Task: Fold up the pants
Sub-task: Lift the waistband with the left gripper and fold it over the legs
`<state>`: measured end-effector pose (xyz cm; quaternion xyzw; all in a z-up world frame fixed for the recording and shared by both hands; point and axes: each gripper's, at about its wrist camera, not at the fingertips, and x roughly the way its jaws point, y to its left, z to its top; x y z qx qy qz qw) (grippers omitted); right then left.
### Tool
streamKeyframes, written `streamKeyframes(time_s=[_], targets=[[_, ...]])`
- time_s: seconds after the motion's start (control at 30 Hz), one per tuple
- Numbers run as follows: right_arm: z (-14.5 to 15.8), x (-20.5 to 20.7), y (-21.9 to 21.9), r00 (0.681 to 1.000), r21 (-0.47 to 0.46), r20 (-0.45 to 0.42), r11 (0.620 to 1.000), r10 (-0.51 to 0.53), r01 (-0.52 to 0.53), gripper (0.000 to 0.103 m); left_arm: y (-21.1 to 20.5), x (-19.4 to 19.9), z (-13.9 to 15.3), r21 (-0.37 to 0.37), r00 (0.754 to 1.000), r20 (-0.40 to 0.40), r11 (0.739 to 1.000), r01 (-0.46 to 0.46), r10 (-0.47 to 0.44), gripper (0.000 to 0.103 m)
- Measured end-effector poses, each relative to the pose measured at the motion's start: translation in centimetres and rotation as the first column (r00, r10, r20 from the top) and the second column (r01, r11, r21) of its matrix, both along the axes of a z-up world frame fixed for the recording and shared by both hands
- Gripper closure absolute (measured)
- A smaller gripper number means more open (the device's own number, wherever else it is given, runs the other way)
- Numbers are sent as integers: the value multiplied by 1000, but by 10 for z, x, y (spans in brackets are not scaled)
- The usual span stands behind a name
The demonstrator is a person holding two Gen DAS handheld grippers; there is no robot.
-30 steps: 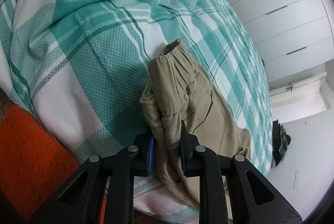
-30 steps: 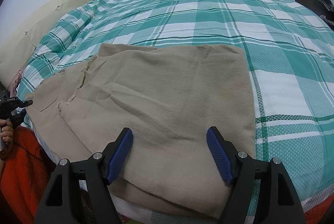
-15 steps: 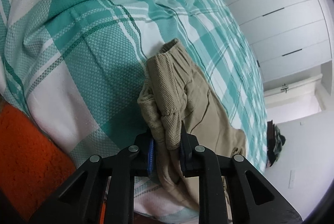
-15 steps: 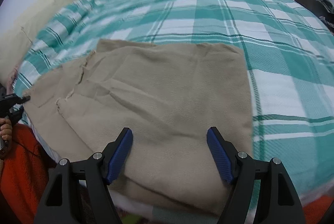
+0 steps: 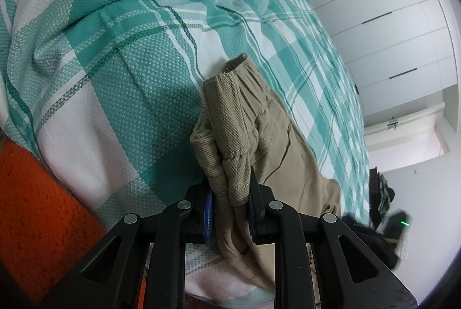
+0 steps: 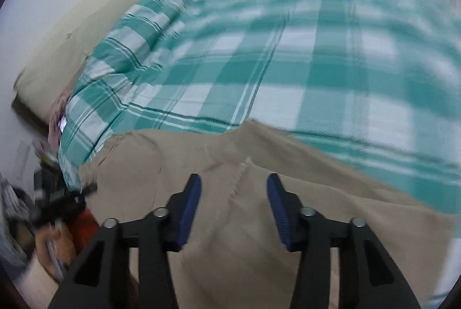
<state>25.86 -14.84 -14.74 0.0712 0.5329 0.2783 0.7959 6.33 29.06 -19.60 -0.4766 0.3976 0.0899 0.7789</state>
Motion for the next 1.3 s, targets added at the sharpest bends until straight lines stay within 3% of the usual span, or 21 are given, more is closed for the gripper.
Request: streamKeyframes(time_s=[0.1, 0.2, 0.37, 0.43, 0.5, 0.53, 0.67, 0.73, 0.87, 0.93, 1.03, 1.1, 1.13, 1.23, 1.27, 1.3], targets=[[-63, 11, 18, 980, -50, -198, 999, -25, 16, 62, 0, 0, 0, -1, 1000, 1, 1000, 2, -2, 85], [-52, 1, 20, 994, -67, -107, 998, -25, 18, 65, 1, -1, -1, -9, 1000, 4, 1000, 3, -3, 85], [-5, -65, 24, 984, 3, 34, 985, 174, -174, 65, 1, 1, 0, -9, 1000, 0, 1000, -1, 1, 85], [-15, -90, 28, 971, 5, 21, 971, 239, -239, 63, 0, 2, -1, -6, 1000, -2, 1000, -2, 2, 85], [-50, -106, 34, 958, -50, -59, 958, 280, -283, 62, -1, 1, 0, 6, 1000, -4, 1000, -2, 2, 85], [-58, -111, 32, 961, -55, -22, 960, 274, -275, 63, -2, 2, 0, 7, 1000, -3, 1000, -4, 4, 85], [-41, -111, 13, 982, 27, -29, 982, 186, -185, 63, -5, -5, 14, 8, 1000, 26, 1000, 5, -5, 86], [-21, -116, -1, 979, 57, -4, 978, 203, -203, 61, -16, -7, 35, 74, 998, 44, 997, 36, -40, 87], [22, -144, -54, 965, 13, 189, 983, 180, -185, 46, -59, -2, 95, 247, 985, 75, 960, 131, -153, 87], [31, -156, -95, 960, 19, 268, 995, 86, -95, 43, -89, 5, 129, 311, 969, 107, 933, 181, -224, 87], [20, -167, -163, 954, 92, 261, 988, -148, 128, 43, -150, 21, 176, 383, 919, 161, 881, 279, -361, 87], [13, -167, -203, 933, 130, 226, 958, -279, 255, 43, -195, 32, 196, 424, 871, 178, 834, 353, -458, 87], [13, -166, -221, 919, 143, 217, 942, -330, 304, 43, -226, 39, 203, 437, 835, 185, 804, 403, -519, 87], [23, -160, -256, 854, 194, 251, 888, -455, 417, 43, -304, 60, 201, 421, 759, 184, 748, 513, -625, 83], [26, -160, -262, 833, 216, 259, 870, -489, 444, 43, -328, 68, 194, 406, 743, 167, 732, 547, -648, 75], [29, -160, -270, 819, 234, 261, 857, -510, 459, 43, -361, 78, 181, 384, 710, 137, 698, 605, -691, 56]])
